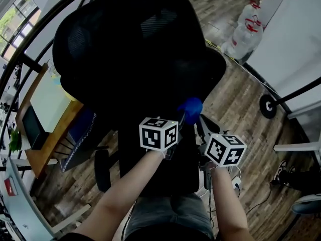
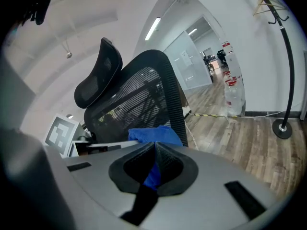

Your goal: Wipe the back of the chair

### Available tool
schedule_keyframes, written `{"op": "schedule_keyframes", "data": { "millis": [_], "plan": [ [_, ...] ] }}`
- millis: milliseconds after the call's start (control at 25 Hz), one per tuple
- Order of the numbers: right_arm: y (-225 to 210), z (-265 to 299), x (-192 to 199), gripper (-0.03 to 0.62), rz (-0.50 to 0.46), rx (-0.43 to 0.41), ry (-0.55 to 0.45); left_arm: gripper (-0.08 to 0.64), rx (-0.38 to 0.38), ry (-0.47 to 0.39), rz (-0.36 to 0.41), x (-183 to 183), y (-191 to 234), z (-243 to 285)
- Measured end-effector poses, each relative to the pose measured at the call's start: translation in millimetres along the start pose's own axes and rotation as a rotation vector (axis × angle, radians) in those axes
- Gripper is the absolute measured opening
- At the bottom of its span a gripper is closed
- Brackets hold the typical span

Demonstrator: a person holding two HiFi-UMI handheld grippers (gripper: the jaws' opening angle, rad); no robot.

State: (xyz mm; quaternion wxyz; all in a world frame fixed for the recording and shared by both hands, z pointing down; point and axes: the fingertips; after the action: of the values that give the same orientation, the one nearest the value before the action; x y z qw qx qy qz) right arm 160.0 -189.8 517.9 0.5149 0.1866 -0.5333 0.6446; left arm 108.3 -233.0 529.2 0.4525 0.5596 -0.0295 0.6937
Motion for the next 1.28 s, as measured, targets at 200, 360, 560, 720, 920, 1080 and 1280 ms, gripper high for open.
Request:
{"op": "schedule_keyframes", "data": {
  "millis": [200, 360, 560, 720, 920, 1080, 1280],
  "plan": [
    [15.6, 12.8, 5.4, 0.029, -0.013, -0.031, 0.031, 0.06, -0.041, -0.023, -0.036, -3.9, 18.8, -14.5],
    [32.8, 25.7, 8.8, 0.029, -0.026, -0.067, 0.051, 0.06, -0.072, -0.04, -0.056, -6.3, 33.9, -28.2],
    [57.4, 41.3, 14.7, 0.029, -0.037, -0.114, 0.071, 0.06, -0.107, -0.053, -0.074, -7.9, 54.2, -47.2],
    [79.4, 54.0, 21.1, 0.029, -0.049, -0.153, 0.093, 0.06, -0.144, -0.071, -0.087, -10.7, 72.7, -65.1],
    [107.5, 68.5, 30.1, 0.029, -0.057, -0.204, 0.118, 0.06, -0.207, -0.095, -0.116, -10.0, 100.4, -91.5],
    [128.7, 79.6, 39.8, 0.029, -0.082, -0.242, 0.148, 0.06, -0.259, -0.114, -0.143, -6.9, 123.2, -114.1],
    [153.5, 91.4, 50.1, 0.029, -0.092, -0.284, 0.176, 0.06, -0.311, -0.143, -0.162, -11.1, 146.5, -137.6]
  ]
}}
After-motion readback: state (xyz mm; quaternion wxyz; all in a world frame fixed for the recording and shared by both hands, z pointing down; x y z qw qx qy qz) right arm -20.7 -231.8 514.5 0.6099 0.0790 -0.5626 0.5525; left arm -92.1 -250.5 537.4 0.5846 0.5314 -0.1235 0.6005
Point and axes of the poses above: the fingertips, and each gripper's own axes: z forward along the fingers, y to its left, x out of its underside, and after that the axes turned 6 degrees about -y, right-handed
